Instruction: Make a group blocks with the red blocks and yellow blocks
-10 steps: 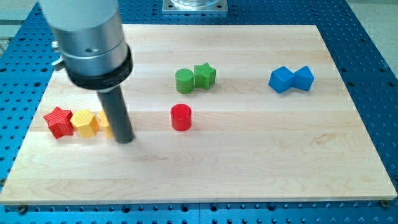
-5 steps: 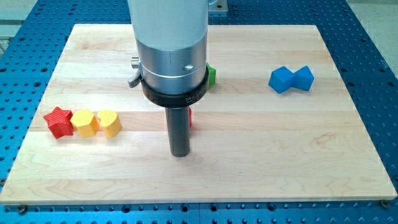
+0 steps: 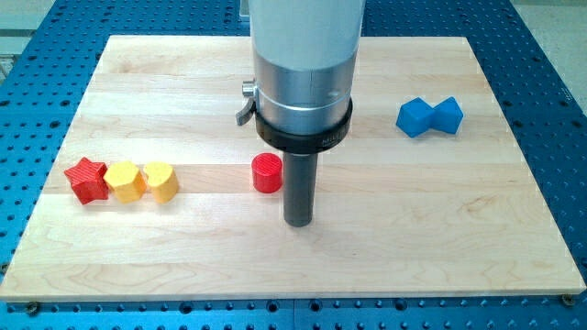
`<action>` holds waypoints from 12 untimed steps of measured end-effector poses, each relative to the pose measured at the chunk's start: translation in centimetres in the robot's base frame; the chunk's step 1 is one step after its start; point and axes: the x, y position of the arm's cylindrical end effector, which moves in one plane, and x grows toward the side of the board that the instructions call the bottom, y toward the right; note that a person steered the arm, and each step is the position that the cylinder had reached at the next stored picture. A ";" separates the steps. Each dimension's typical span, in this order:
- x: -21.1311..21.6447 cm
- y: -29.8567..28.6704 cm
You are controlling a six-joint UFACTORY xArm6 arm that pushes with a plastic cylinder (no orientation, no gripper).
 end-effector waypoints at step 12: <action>-11.5 -19.1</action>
